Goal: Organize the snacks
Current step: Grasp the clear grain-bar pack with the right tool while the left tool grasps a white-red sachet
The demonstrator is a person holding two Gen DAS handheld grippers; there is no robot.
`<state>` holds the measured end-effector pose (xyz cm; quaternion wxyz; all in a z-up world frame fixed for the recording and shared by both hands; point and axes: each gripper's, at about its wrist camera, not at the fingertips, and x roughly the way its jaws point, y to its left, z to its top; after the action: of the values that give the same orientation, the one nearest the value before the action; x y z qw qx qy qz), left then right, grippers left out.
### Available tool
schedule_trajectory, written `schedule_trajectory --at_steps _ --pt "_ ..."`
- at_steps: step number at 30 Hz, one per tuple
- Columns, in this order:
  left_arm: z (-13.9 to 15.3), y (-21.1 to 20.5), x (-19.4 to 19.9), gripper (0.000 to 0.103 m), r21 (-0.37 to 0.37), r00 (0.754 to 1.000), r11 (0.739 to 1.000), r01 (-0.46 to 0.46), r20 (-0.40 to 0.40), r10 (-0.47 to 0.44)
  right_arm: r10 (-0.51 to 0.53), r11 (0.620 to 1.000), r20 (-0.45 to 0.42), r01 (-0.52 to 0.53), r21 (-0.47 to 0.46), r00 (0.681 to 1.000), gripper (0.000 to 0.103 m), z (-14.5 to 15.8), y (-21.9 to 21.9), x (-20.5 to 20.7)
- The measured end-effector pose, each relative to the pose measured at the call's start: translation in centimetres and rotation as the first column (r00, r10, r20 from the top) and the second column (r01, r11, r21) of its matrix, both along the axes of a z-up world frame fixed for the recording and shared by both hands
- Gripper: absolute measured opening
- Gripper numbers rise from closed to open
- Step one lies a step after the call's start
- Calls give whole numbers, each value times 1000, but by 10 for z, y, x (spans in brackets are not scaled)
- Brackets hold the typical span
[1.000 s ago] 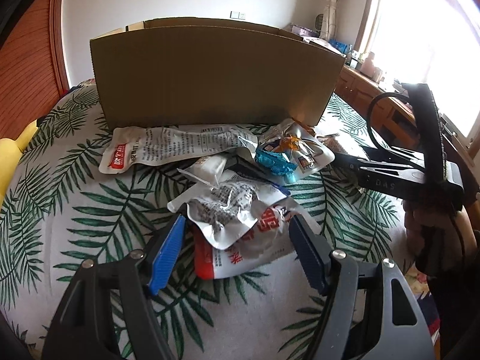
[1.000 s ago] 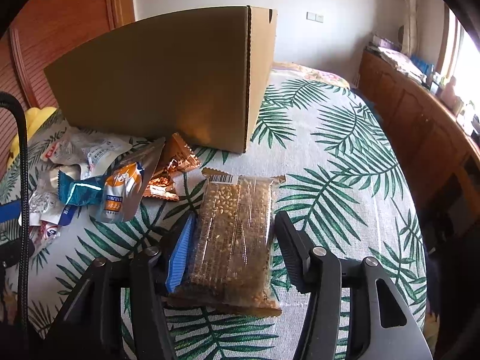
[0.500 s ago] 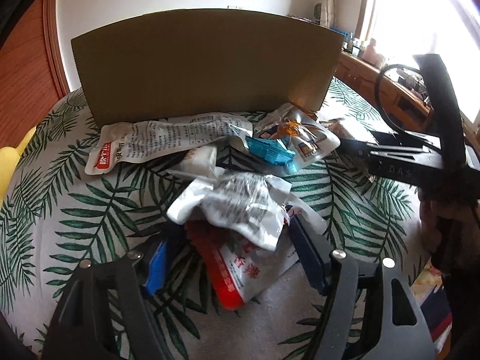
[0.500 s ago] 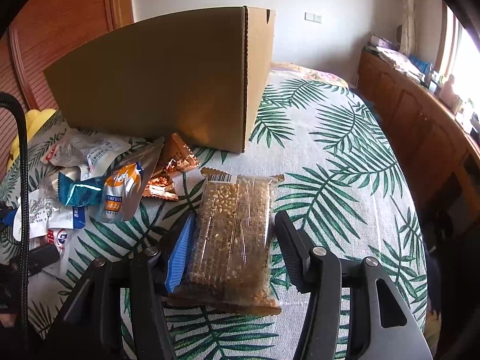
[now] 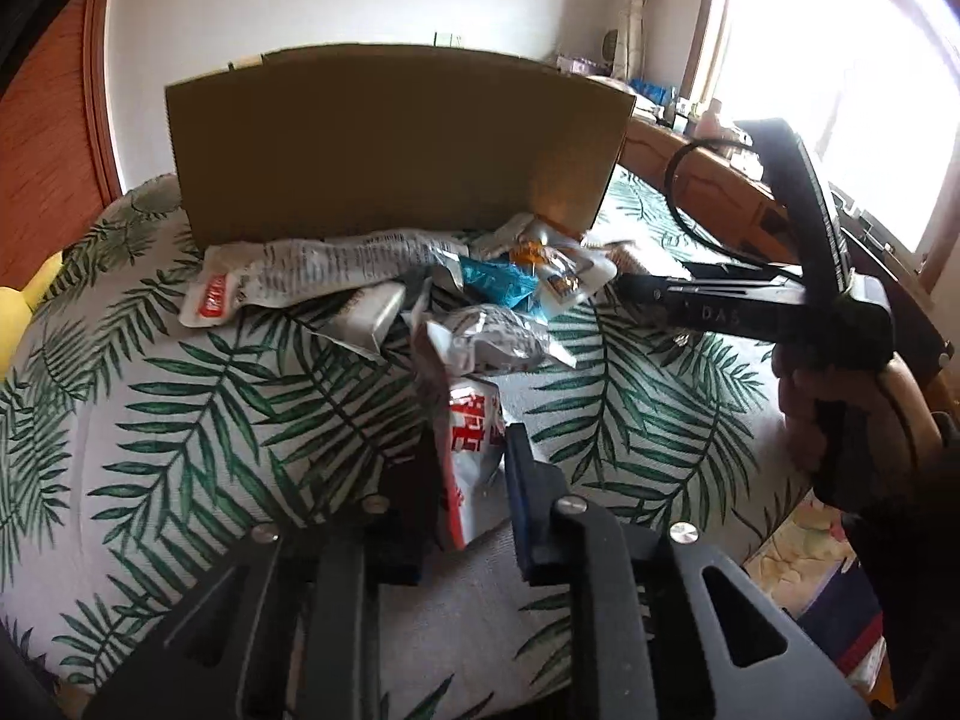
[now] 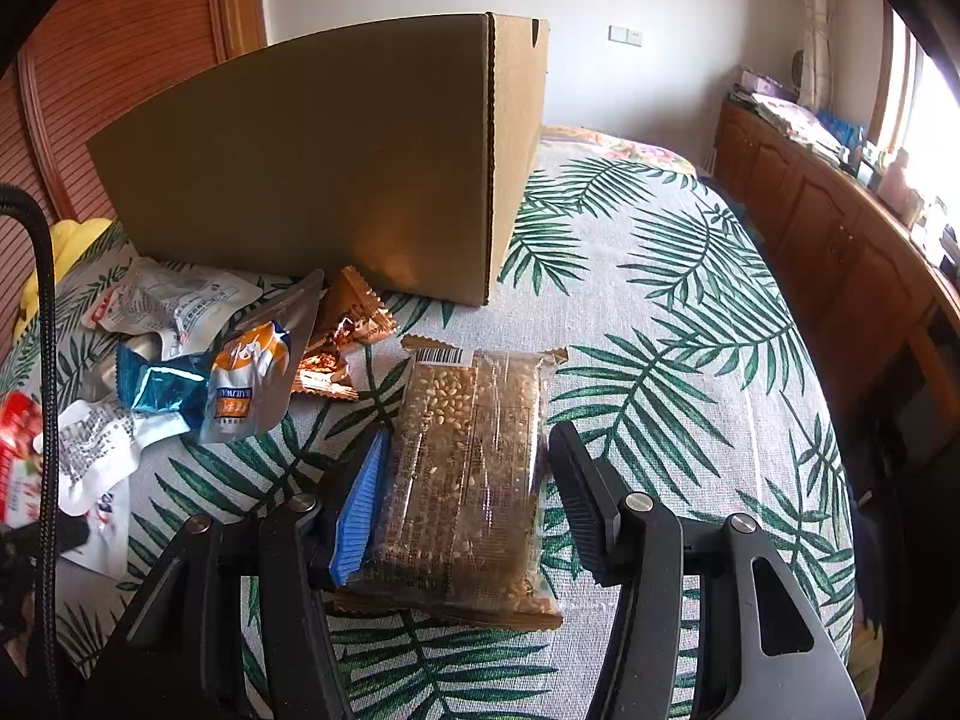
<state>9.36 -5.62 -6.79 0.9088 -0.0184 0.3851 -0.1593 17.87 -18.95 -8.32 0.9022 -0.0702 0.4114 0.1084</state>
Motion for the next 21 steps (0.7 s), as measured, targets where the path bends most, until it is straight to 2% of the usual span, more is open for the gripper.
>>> schedule_trajectory --at_steps 3,14,18,21 --pt "3 6 -3 12 -11 1000 1000 -10 10 11 0 1000 0 0 0 1000 55 0 0 0" --pt "20 33 -12 11 -56 995 996 -67 71 71 -1 1000 0 1 2 1000 55 -1 0 0" --pt "26 36 -14 11 -50 993 996 -76 89 81 0 1000 0 0 7 1000 55 0 -1 0" --pt "30 40 -15 11 -63 992 995 -79 96 85 -4 1000 3 4 14 1000 49 1 -2 0"
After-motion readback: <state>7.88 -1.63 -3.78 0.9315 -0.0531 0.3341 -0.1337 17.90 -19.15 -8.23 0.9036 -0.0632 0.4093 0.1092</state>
